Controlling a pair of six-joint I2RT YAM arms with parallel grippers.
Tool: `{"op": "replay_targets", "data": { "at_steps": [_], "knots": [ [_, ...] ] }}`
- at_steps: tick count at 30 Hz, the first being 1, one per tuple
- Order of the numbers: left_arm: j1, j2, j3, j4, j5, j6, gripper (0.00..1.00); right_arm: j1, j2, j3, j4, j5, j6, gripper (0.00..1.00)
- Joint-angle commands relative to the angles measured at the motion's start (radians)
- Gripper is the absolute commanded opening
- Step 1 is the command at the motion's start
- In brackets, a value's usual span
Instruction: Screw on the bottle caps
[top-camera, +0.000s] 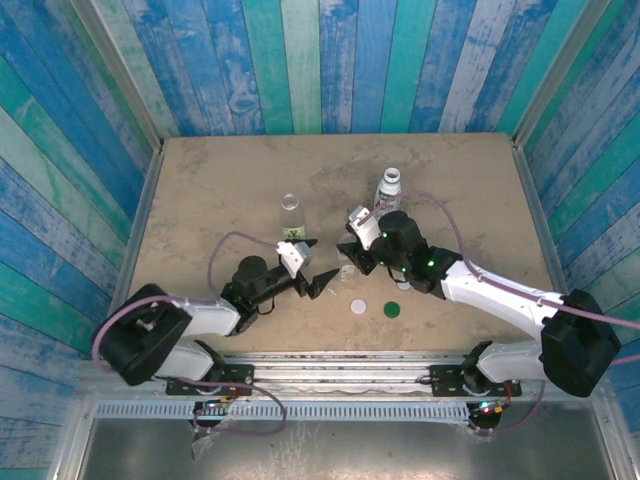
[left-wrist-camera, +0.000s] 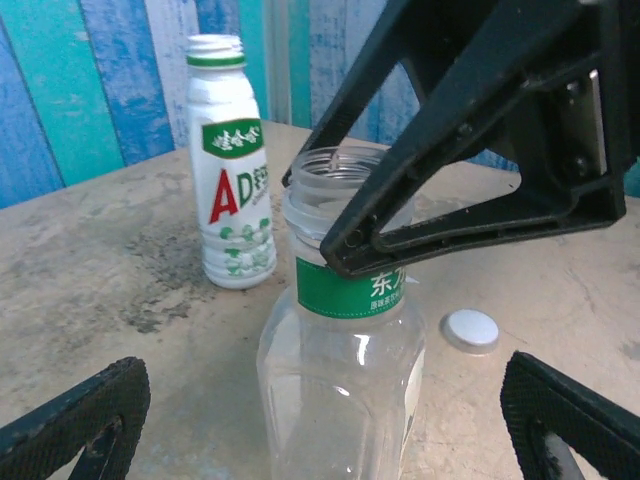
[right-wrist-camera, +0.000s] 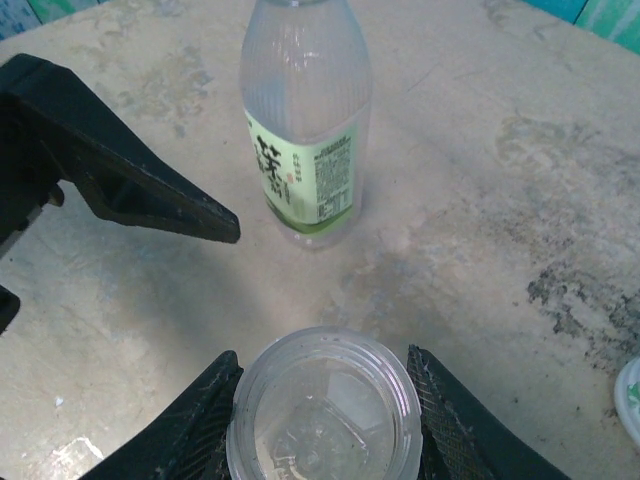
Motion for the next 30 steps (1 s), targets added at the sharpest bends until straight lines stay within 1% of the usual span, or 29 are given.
{"op": "replay_targets", "data": {
  "at_steps": [1,3,6,10,13,17,21,25,26,29,30],
  "knots": [
    [-0.006,0.094,-0.022,0.242,0.041,0.029,0.94,-0.003,-0.019,-0.026,0.035,-0.031,0.01,0.32],
    [-0.006,0.127,-0.026,0.293,0.055,0.016,0.96,-0.003,-0.038,-0.038,0.06,-0.05,0.029,0.32],
    [-0.008,0.156,0.006,0.256,0.08,0.027,1.0,-0.001,-0.062,-0.05,0.081,-0.092,0.051,0.32],
    [-0.008,0.18,0.021,0.277,0.118,0.019,0.94,0.0,-0.074,-0.057,0.106,-0.13,0.068,0.32],
    [-0.02,0.184,0.049,0.207,0.131,0.048,0.94,0.0,-0.08,-0.054,0.118,-0.152,0.074,0.31],
    [-0.024,0.198,0.062,0.193,0.114,0.068,0.85,0.001,-0.074,-0.039,0.095,-0.172,0.058,0.31],
    [-0.024,0.199,0.071,0.139,0.107,0.091,0.76,0.001,-0.075,-0.033,0.079,-0.174,0.043,0.31],
    [-0.024,0.197,0.069,0.114,0.087,0.101,0.74,0.001,-0.081,-0.027,0.063,-0.182,0.024,0.31],
    [-0.024,0.196,0.066,0.111,0.082,0.102,0.7,0.002,-0.083,-0.023,0.056,-0.18,0.018,0.3],
    [-0.024,0.192,0.081,0.067,0.083,0.114,0.64,0.001,-0.088,-0.02,0.041,-0.172,0.007,0.3],
    [-0.024,0.192,0.082,0.065,0.089,0.113,0.59,0.002,-0.087,-0.017,0.036,-0.175,0.006,0.3]
  ]
}}
